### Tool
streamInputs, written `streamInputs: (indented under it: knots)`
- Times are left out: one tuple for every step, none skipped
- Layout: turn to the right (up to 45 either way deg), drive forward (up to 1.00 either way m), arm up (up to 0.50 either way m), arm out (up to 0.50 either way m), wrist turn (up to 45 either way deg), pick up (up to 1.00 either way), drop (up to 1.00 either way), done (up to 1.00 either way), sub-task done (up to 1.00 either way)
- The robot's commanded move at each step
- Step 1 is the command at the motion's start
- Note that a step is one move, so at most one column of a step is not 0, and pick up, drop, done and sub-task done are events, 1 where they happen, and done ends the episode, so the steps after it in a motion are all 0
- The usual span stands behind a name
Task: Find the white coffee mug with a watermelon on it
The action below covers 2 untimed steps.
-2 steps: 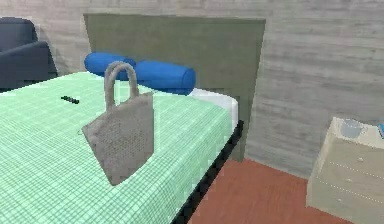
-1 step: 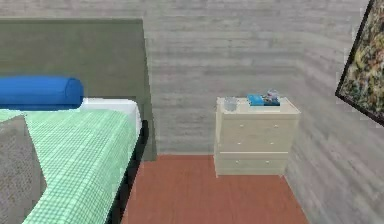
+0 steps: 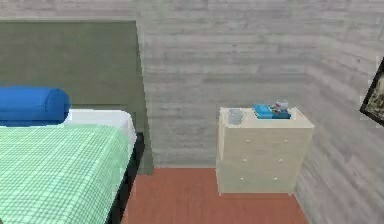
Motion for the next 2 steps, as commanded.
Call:
streamInputs:
  knots:
    - [45.0, 0.00, 0.00, 0.00, 0.0, 0.00, 0.00, 0.00, 0.00]
    - [42.0, 0.00, 0.00, 0.00, 0.0, 0.00, 0.00, 0.00, 0.00]
